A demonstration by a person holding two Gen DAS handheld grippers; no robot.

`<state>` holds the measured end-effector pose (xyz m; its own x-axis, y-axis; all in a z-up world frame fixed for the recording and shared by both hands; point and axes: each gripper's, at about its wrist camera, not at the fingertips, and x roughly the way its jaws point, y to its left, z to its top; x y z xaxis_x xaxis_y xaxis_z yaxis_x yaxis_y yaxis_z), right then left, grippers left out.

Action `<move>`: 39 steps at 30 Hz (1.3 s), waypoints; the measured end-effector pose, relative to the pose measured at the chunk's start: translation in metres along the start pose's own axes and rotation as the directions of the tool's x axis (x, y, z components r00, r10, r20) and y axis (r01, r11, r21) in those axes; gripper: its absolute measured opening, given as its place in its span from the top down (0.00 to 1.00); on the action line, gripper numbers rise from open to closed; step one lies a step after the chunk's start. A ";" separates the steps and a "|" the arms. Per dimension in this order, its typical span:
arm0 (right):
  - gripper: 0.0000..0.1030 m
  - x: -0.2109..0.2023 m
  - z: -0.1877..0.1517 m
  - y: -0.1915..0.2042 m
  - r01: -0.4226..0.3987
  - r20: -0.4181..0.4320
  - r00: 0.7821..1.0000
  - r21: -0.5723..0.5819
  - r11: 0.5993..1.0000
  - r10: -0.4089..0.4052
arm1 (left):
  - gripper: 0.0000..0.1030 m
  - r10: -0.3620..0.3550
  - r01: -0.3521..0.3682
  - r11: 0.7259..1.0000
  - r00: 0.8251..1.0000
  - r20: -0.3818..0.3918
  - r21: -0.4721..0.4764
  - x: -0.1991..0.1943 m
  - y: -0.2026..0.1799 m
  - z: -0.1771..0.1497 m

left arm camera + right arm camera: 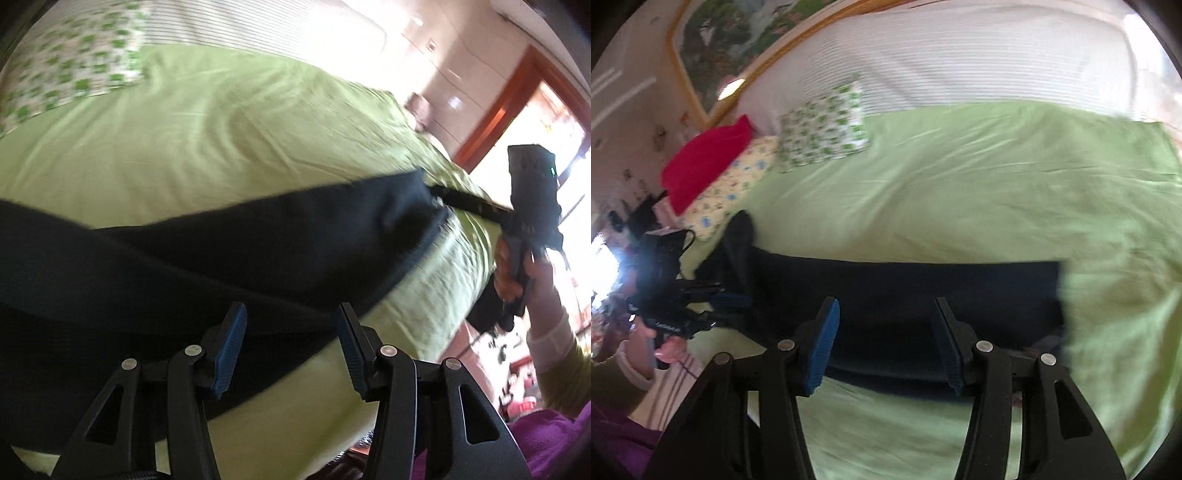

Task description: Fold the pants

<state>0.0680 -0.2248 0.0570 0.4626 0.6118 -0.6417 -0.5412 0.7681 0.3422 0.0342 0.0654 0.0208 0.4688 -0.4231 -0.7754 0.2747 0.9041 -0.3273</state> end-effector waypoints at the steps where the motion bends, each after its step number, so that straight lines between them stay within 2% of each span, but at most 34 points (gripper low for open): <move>1: 0.48 0.006 0.001 0.007 -0.012 -0.008 1.000 -0.005 1.000 0.012 | 0.50 0.013 -0.013 1.000 1.000 0.008 -0.019 -0.006 0.009 0.000; 6: 0.48 0.054 0.006 0.047 -0.104 -0.065 0.993 -0.019 0.994 0.103 | 0.50 0.084 -0.077 0.990 0.995 0.055 -0.117 -0.034 0.056 0.001; 12: 0.48 0.102 0.017 0.088 -0.206 -0.128 0.971 -0.028 0.978 0.201 | 0.49 0.170 -0.144 0.966 0.980 0.106 -0.217 -0.072 0.111 -0.001; 16: 0.48 0.122 0.024 0.104 -0.244 -0.164 0.958 -0.037 0.969 0.235 | 0.46 0.230 -0.190 0.945 0.965 0.127 -0.265 -0.096 0.149 0.003; 24: 0.48 0.164 0.038 0.130 -0.286 -0.231 0.936 -0.055 0.957 0.267 | 0.43 0.279 -0.232 0.925 0.952 0.124 -0.299 -0.118 0.212 0.019; 30: 0.48 0.191 0.048 0.138 -0.319 -0.274 0.915 -0.047 0.946 0.295 | 0.35 0.254 -0.217 0.930 0.963 0.092 -0.297 -0.119 0.260 0.044; 34: 0.48 0.205 0.054 0.142 -0.341 -0.293 0.902 -0.029 0.939 0.319 | 0.34 0.198 -0.178 0.939 0.979 0.040 -0.294 -0.107 0.291 0.060; 39: 0.48 0.223 0.055 0.149 -0.363 -0.321 0.884 -0.014 0.931 0.340 | 0.34 0.157 -0.157 0.934 0.987 -0.025 -0.321 -0.086 0.317 0.067</move>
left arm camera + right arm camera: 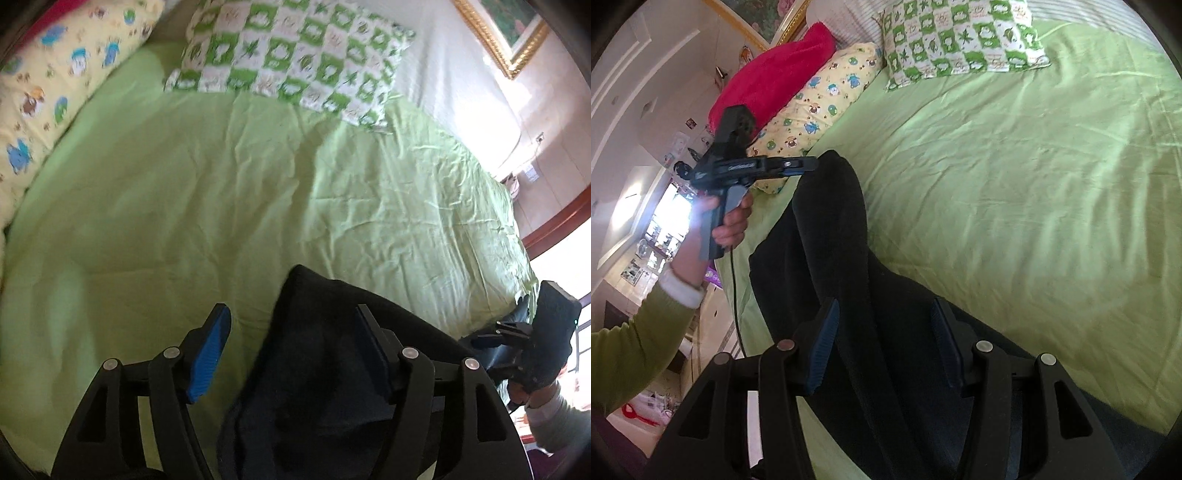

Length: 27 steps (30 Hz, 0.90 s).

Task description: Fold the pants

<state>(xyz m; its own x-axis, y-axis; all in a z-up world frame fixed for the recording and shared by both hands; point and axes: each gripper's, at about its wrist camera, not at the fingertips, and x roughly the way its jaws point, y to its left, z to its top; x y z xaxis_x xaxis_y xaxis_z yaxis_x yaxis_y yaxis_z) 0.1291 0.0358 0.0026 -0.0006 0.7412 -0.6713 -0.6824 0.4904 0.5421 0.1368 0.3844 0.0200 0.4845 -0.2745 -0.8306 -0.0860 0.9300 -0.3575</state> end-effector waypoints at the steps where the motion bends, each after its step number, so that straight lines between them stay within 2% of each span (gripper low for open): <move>1: 0.48 0.002 0.001 0.000 0.000 -0.003 1.000 -0.002 1.000 0.000 | 0.34 -0.010 0.010 1.000 1.000 -0.008 0.000 0.003 0.000 0.000; 3: 0.48 0.006 0.003 0.001 -0.004 -0.011 1.000 -0.009 1.000 0.004 | 0.40 -0.015 0.015 1.000 1.000 -0.010 0.012 0.006 -0.002 -0.001; 6: 0.49 0.011 0.004 0.005 -0.011 -0.013 1.000 -0.022 1.000 0.010 | 0.67 -0.011 0.012 0.999 1.000 -0.017 0.048 0.007 -0.011 -0.005; 7: 0.53 0.011 0.004 0.006 -0.008 -0.013 1.000 -0.031 0.999 0.008 | 0.74 0.017 -0.017 0.998 1.000 -0.007 0.063 0.006 -0.015 -0.006; 8: 0.68 0.012 0.004 0.009 -0.002 -0.015 1.000 -0.046 0.999 0.001 | 0.78 0.040 -0.041 0.996 0.999 0.004 0.076 0.005 -0.019 -0.006; 10: 0.80 0.012 0.004 0.014 0.017 -0.014 1.000 -0.073 0.997 -0.018 | 0.86 0.059 -0.061 0.994 0.998 0.029 0.090 -0.001 -0.023 -0.009; 11: 0.83 0.011 0.004 0.016 0.023 -0.009 1.000 -0.083 0.996 -0.024 | 0.88 0.058 -0.063 0.994 0.997 0.048 0.093 -0.007 -0.025 -0.011; 17: 0.85 -0.007 -0.006 0.039 0.037 0.048 0.998 -0.147 0.988 -0.030 | 0.92 0.046 -0.065 0.992 0.985 0.168 0.107 -0.058 -0.041 -0.037; 20: 0.86 -0.012 -0.017 0.059 0.091 0.076 0.994 -0.232 0.969 -0.075 | 0.93 0.045 -0.068 0.993 0.975 0.216 0.100 -0.080 -0.044 -0.060; 22: 0.90 -0.015 -0.026 0.071 0.128 0.091 0.990 -0.292 0.948 -0.106 | 0.94 0.046 -0.069 0.994 0.969 0.244 0.087 -0.089 -0.045 -0.075; 27: 0.91 -0.010 -0.037 0.088 0.150 0.096 0.988 -0.369 0.917 -0.123 | 0.95 0.024 -0.037 0.998 0.956 0.293 0.041 -0.105 -0.039 -0.118</move>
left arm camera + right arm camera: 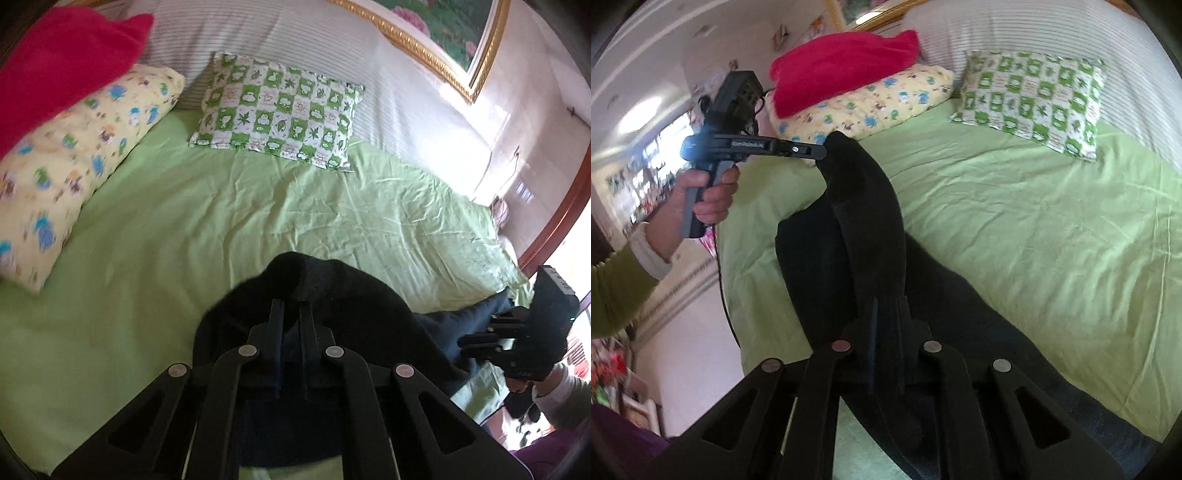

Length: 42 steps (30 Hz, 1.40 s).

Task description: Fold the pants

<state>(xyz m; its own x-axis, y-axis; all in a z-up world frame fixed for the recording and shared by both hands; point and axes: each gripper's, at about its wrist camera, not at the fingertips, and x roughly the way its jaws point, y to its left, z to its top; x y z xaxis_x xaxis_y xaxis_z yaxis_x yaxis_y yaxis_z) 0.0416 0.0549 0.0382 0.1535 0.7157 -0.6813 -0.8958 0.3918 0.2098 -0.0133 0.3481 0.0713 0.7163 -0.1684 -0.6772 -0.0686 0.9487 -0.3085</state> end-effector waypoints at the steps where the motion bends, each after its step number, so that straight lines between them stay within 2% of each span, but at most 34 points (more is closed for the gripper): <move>1: 0.91 0.003 -0.001 0.003 0.001 -0.013 1.000 -0.014 1.000 -0.001 | 0.95 -0.004 0.004 1.000 1.000 0.001 -0.017 -0.002 0.001 -0.007; 2: 0.96 0.006 -0.001 0.005 -0.005 -0.024 1.000 -0.025 1.000 0.005 | 0.95 -0.007 0.007 1.000 1.000 -0.001 -0.026 -0.002 0.002 -0.010; 4: 0.96 0.012 0.000 0.009 0.002 -0.041 0.999 -0.038 0.999 -0.004 | 0.95 -0.007 0.007 0.999 1.000 -0.004 -0.041 -0.002 0.004 -0.018; 7: 0.94 0.018 0.001 0.005 0.009 -0.056 0.998 0.018 1.000 -0.008 | 0.95 -0.014 0.014 0.998 1.000 -0.010 -0.064 0.000 0.009 -0.028; 9: 0.75 0.020 -0.001 0.001 0.006 -0.055 0.998 0.058 0.998 -0.003 | 0.95 -0.024 0.022 0.996 1.000 -0.015 -0.082 0.003 0.012 -0.034; 10: 0.51 0.021 -0.002 0.000 0.016 -0.050 0.999 0.067 0.998 -0.012 | 0.95 -0.023 0.021 0.996 1.000 -0.018 -0.087 0.005 0.013 -0.035; 11: 0.41 0.023 -0.005 0.000 0.028 -0.042 0.999 0.075 0.997 -0.025 | 0.95 -0.022 0.020 0.996 1.000 -0.022 -0.091 0.006 0.014 -0.037; 12: 0.41 0.027 -0.007 -0.001 0.012 -0.042 0.999 0.080 0.997 -0.008 | 0.95 -0.024 0.022 0.995 0.999 -0.024 -0.094 0.007 0.015 -0.039; 13: 0.45 0.030 -0.009 0.000 -0.003 -0.047 0.999 0.083 0.997 0.006 | 0.95 -0.024 0.022 0.995 0.999 -0.026 -0.096 0.008 0.015 -0.039; 14: 0.65 0.036 -0.011 0.001 -0.020 -0.066 0.997 0.087 0.996 0.026 | 0.95 -0.020 0.017 0.995 0.999 -0.027 -0.097 0.009 0.016 -0.040; 16: 0.92 0.044 -0.016 0.003 -0.022 -0.111 0.993 0.093 0.995 0.032 | 0.95 -0.014 0.011 0.995 1.000 -0.026 -0.098 0.008 0.016 -0.041; 19: 0.94 0.040 -0.020 0.015 -0.060 -0.109 0.992 0.063 0.996 0.067 | 0.95 -0.006 0.005 0.995 1.000 -0.015 -0.101 0.002 0.017 -0.042; 22: 0.94 0.028 -0.024 0.038 -0.053 -0.113 0.993 -0.047 0.997 0.047 | 0.95 -0.010 0.009 0.992 1.000 -0.003 -0.128 -0.005 0.023 -0.051; 25: 0.91 0.030 -0.030 0.047 -0.043 -0.144 0.989 -0.103 0.994 0.028 | 0.95 0.006 -0.009 0.985 1.000 -0.019 -0.175 0.000 0.036 -0.066; 27: 0.88 0.039 -0.037 0.045 -0.059 -0.195 0.980 -0.093 0.994 0.040 | 0.96 0.026 -0.036 0.972 0.999 -0.047 -0.232 0.005 0.049 -0.083; 30: 0.81 0.038 -0.039 0.041 -0.086 -0.187 0.980 -0.064 0.994 0.072 | 0.98 0.027 -0.038 0.948 0.999 -0.040 -0.317 -0.001 0.062 -0.105; 32: 0.77 0.033 -0.039 0.038 -0.118 -0.176 0.978 -0.040 0.992 0.109 | 0.95 0.045 -0.048 0.937 0.999 -0.018 -0.346 -0.013 0.062 -0.114; 33: 0.77 0.031 -0.039 0.037 -0.128 -0.171 0.978 -0.027 0.991 0.122 | 0.91 0.057 -0.058 0.932 0.998 -0.012 -0.357 -0.018 0.061 -0.116; 34: 0.76 0.029 -0.040 0.035 -0.137 -0.168 0.977 -0.018 0.990 0.132 | 0.82 0.066 -0.064 0.922 0.998 -0.009 -0.381 -0.024 0.061 -0.119; 35: 0.73 0.027 -0.039 0.032 -0.144 -0.161 0.977 -0.002 0.990 0.142 | 0.77 0.063 -0.059 0.915 0.998 -0.004 -0.400 -0.029 0.061 -0.121; 37: 0.71 0.024 -0.036 0.027 -0.149 -0.144 0.978 0.023 0.989 0.150 | 0.56 0.063 -0.049 0.900 0.998 0.019 -0.433 -0.037 0.059 -0.123; 39: 0.70 0.020 -0.032 0.021 -0.149 -0.121 0.981 0.050 0.988 0.154 | 0.46 0.061 -0.036 0.884 0.997 0.039 -0.467 -0.044 0.056 -0.124; 41: 0.69 0.015 -0.027 0.014 -0.161 -0.085 0.982 0.090 0.983 0.169 | 0.45 0.052 -0.017 0.866 0.997 0.056 -0.500 -0.047 0.052 -0.122; 42: 0.69 0.011 -0.024 0.009 -0.168 -0.061 0.983 0.116 0.979 0.175 | 0.41 0.041 -0.003 0.857 0.997 0.063 -0.516 -0.047 0.050 -0.121</move>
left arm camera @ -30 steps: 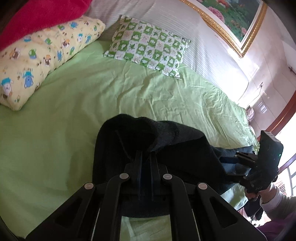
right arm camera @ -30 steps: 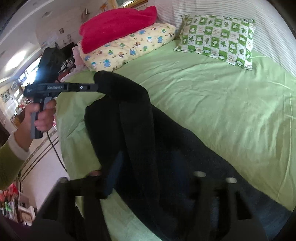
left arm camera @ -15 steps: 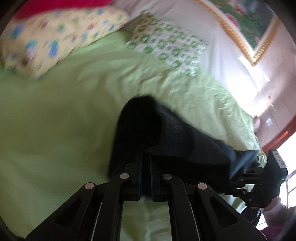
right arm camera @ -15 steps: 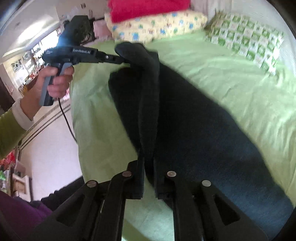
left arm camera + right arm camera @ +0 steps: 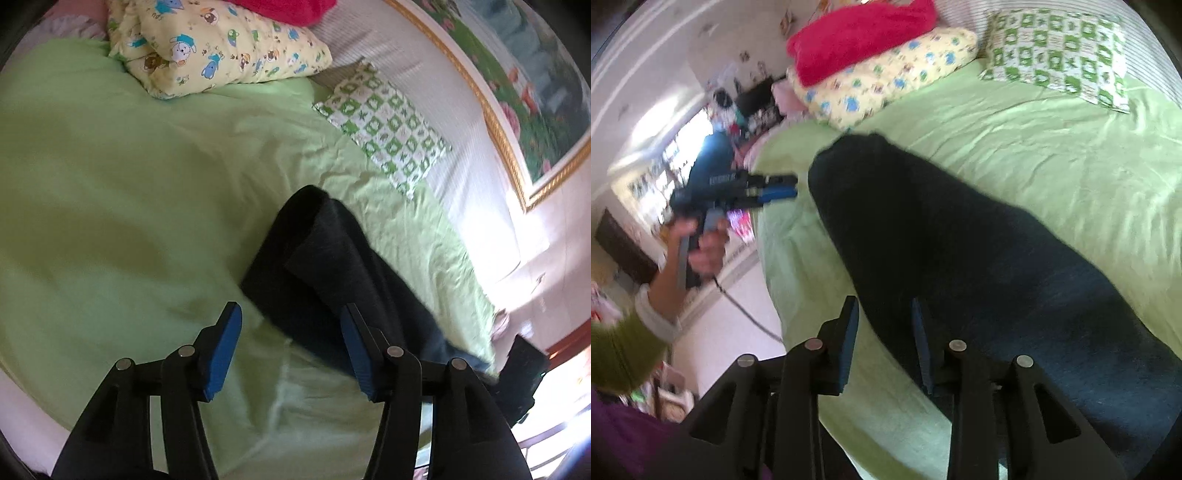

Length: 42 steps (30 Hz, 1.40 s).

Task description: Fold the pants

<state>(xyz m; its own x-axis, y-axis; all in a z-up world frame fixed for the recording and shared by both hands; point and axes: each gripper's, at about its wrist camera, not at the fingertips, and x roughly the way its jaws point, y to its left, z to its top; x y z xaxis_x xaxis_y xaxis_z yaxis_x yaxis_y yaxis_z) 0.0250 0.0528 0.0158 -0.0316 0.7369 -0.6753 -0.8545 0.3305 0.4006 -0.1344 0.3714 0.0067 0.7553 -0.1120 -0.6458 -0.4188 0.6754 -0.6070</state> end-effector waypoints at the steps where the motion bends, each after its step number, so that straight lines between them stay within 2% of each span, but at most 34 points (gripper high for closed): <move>1: 0.69 -0.004 -0.001 -0.001 -0.005 0.013 1.000 0.013 1.000 0.004 | 0.33 -0.006 0.006 1.000 1.000 -0.002 -0.019 0.001 -0.002 0.001; 6: 0.64 -0.020 0.014 -0.024 -0.015 0.092 0.996 0.134 0.991 0.003 | 0.30 -0.002 0.004 0.984 1.000 0.011 -0.181 0.012 -0.006 0.010; 10: 0.64 -0.031 0.028 -0.046 -0.002 0.130 0.991 0.222 0.975 -0.028 | 0.29 0.079 -0.083 0.970 0.997 -0.028 -0.230 0.028 -0.010 0.015; 12: 0.64 -0.035 0.038 -0.062 0.036 0.136 0.988 0.266 0.963 -0.075 | 0.29 0.103 -0.117 0.955 0.992 -0.067 -0.272 0.040 -0.006 0.013; 16: 0.64 -0.031 0.050 -0.089 0.056 0.104 0.990 0.327 0.944 -0.095 | 0.29 0.072 -0.091 0.935 0.995 -0.067 -0.343 0.049 0.004 0.000; 19: 0.64 -0.020 0.058 -0.111 0.056 0.058 0.995 0.366 0.929 -0.083 | 0.29 0.080 -0.095 0.938 0.995 -0.059 -0.334 0.048 0.002 -0.001; 26: 0.64 0.021 0.072 -0.135 -0.009 -0.059 0.998 0.386 0.922 0.034 | 0.33 0.089 -0.098 0.939 0.995 -0.042 -0.330 0.064 0.001 0.019; 27: 0.64 0.028 0.074 -0.135 -0.025 -0.078 0.995 0.384 0.923 0.059 | 0.40 0.092 -0.098 0.941 0.995 -0.034 -0.324 0.065 0.000 0.020; 28: 0.64 0.036 0.075 -0.135 -0.033 -0.103 0.992 0.379 0.925 0.078 | 0.53 0.091 -0.096 0.946 0.995 -0.028 -0.310 0.066 -0.002 0.021; 30: 0.64 0.053 0.073 -0.134 -0.028 -0.168 0.981 0.374 0.927 0.098 | 0.69 0.064 -0.070 0.957 0.998 -0.030 -0.282 0.071 -0.005 0.018; 32: 0.66 0.069 0.068 -0.127 -0.062 -0.217 0.965 0.357 0.932 0.147 | 0.75 0.046 -0.048 0.964 0.999 -0.015 -0.262 0.069 -0.003 0.011; 33: 0.70 0.070 0.066 -0.122 -0.071 -0.219 0.964 0.335 0.940 0.150 | 0.79 0.026 -0.023 0.967 1.000 0.008 -0.252 0.064 -0.003 0.008; 34: 0.82 0.070 0.066 -0.116 -0.063 -0.224 0.965 0.301 0.952 0.135 | 0.81 -0.002 0.012 0.970 0.999 0.042 -0.241 0.054 -0.004 0.006; 36: 0.85 0.058 0.070 -0.105 -0.011 -0.187 0.981 0.250 0.968 0.060 | 0.81 -0.041 0.062 0.983 0.991 0.124 -0.175 0.029 -0.012 0.005; 38: 0.87 0.033 0.081 -0.089 0.016 -0.073 0.997 0.189 0.982 -0.002 | 0.81 -0.075 0.094 0.991 0.980 0.183 -0.095 0.007 -0.020 0.006; 40: 0.88 0.020 0.090 -0.081 0.039 0.003 0.999 0.181 0.983 -0.040 | 0.81 -0.094 0.104 0.994 0.976 0.198 -0.042 -0.001 -0.020 0.008; 42: 0.88 0.020 0.093 -0.074 0.076 0.055 0.995 0.158 0.984 -0.086 | 0.81 -0.083 0.090 0.996 0.977 0.194 -0.025 0.003 -0.010 0.012</move>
<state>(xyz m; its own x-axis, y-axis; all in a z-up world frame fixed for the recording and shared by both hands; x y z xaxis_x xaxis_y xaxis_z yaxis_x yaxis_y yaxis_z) 0.1362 0.0983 0.0303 0.0703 0.7374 -0.6718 -0.7617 0.4745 0.4411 -0.1223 0.3731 0.0165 0.8710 -0.0239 -0.4906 -0.3619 0.6440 -0.6740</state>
